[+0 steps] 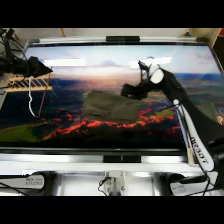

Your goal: Fold the shirts.

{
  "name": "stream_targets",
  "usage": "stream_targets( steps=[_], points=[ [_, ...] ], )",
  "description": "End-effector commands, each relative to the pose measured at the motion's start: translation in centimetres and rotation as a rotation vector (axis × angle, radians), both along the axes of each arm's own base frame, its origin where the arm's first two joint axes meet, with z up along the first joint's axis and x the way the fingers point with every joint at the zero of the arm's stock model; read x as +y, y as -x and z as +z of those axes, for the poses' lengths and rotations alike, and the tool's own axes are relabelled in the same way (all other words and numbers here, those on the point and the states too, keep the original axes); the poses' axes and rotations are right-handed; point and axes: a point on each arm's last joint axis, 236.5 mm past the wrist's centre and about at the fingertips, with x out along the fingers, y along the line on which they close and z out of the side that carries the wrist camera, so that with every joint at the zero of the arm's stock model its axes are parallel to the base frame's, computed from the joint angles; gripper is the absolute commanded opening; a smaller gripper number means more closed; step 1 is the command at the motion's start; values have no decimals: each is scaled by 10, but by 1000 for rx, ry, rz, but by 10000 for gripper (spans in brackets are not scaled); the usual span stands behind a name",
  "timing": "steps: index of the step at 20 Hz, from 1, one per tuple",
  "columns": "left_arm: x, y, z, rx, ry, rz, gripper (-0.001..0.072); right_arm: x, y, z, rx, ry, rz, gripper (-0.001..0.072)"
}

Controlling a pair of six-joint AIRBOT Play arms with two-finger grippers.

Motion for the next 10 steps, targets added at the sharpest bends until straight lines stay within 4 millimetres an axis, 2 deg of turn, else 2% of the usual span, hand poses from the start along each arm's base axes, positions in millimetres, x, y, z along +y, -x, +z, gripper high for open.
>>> stream_targets(
  steps=[1, 2, 7, 10],
  points=[
    [-6, 3, 0, -3, -6, -26, 45, -82, 32, -43, 242, 140, -43, 631],
    [-8, 3, 0, -6, -9, -33, 45, -72, 32, -52, 266, 83, -26, 665],
    [-12, 4, 0, -7, -10, -44, 45, -39, 33, -90, 347, -59, 10, 665],
    [-14, 4, 0, -13, -14, -54, 45, -19, 27, -94, 331, -159, 38, 664]
  ],
)
